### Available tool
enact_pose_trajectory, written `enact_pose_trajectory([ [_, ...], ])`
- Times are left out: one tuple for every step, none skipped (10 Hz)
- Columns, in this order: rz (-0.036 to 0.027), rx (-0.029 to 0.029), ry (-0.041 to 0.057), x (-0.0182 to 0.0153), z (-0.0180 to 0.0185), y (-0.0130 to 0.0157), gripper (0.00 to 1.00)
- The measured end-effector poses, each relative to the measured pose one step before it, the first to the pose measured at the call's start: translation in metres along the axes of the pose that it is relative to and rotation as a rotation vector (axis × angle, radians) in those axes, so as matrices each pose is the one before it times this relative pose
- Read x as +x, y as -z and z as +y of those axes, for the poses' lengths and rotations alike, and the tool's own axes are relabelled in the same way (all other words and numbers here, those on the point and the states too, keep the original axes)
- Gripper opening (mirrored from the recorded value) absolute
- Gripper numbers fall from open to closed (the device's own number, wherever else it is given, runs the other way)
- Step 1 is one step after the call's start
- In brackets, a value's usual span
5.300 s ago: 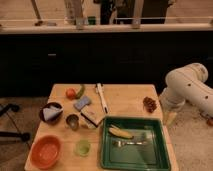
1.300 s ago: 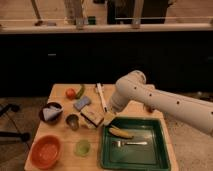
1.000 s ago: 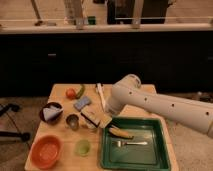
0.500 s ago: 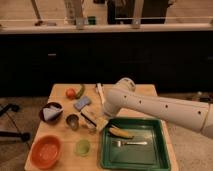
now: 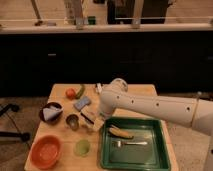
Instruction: Place eraser in table surface
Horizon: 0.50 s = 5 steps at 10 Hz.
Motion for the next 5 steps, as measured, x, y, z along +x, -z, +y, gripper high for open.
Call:
enact_pose_trajectory([
  [0.00708,0.0081,-0.01109,-0.00078,-0.00095,-0.00058,0.8],
  [0.00976,0.00718,-0.01241,-0.00043,-0.00092,-0.001,0.8],
  [0.01326,0.00338,-0.0126,-0.00059,-0.00099,-0.00147,0.8],
  [0.0106,0.00057,-0.00766,-0.00096,-0.00071,-0.00151,0.8],
  [0.00834,-0.00059,-0.00723,-0.00032,-0.00039,-0.00142,0.8],
])
